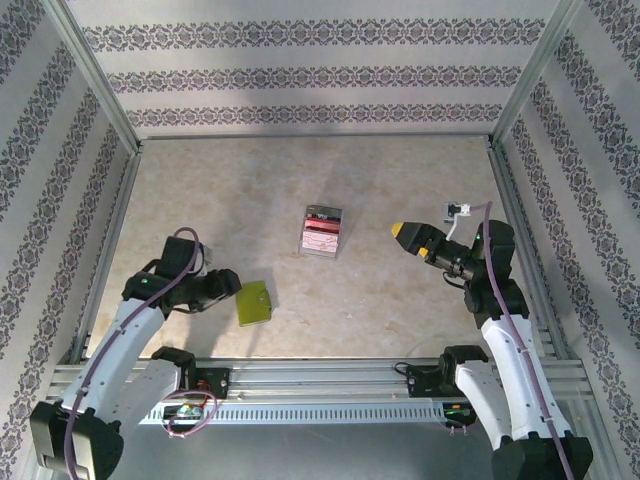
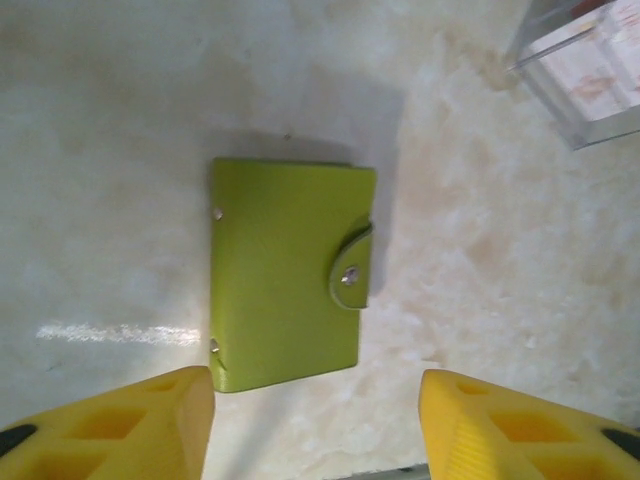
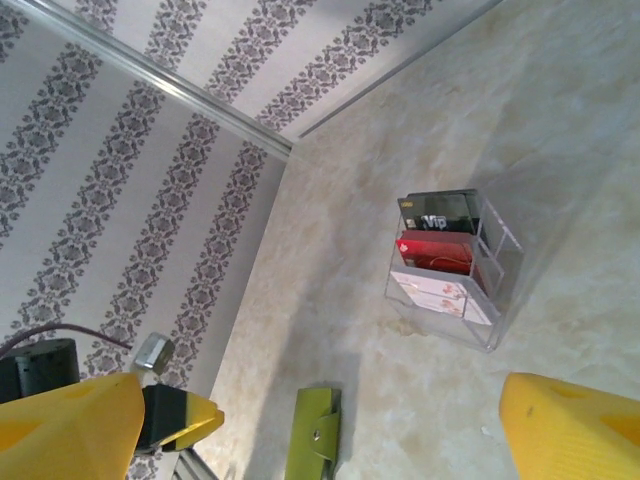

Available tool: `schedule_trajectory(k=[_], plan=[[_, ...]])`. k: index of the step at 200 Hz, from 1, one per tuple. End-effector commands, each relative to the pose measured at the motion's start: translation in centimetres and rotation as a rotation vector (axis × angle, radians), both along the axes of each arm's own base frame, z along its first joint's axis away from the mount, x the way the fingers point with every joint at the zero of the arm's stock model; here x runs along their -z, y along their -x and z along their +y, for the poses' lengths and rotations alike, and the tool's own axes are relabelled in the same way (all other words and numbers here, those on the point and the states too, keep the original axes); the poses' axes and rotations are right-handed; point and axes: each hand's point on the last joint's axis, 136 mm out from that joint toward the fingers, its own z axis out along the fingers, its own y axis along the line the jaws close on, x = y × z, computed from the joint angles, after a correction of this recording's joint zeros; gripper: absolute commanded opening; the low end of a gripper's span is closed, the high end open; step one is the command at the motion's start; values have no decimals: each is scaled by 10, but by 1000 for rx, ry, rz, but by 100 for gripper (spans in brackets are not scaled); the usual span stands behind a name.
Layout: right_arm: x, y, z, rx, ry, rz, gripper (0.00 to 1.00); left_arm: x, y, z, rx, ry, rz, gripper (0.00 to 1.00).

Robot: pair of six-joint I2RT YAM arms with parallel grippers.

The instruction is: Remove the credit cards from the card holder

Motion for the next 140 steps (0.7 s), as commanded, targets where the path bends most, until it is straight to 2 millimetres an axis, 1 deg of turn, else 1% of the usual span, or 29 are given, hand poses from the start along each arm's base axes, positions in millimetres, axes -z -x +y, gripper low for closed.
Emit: schedule_trajectory(k=[1,17,38,59,79,106,140], plan=[[-2,-1,4,-13,18,-32,92,30,4,9,-77,-96,53,53],[-2,-3,6,-16,26,-41,92,46,5,9,-89,-113,50,50],[1,-4,7,-19,40,-48,92,58,3,-3,-62,-51,30,47],[3,-5,8,-26,55,-53,92,62,-1,-17,-24,18,11,44],[7,-6,9,-26,63,-48,92,65,-5,-23,-10,45,-4,43],[10,-7,11,-25,69,-49,92,73,-7,-23,-2,33,17,40],[11,-7,11,-25,77,-51,92,82,-9,-19,10,-14,47,37]])
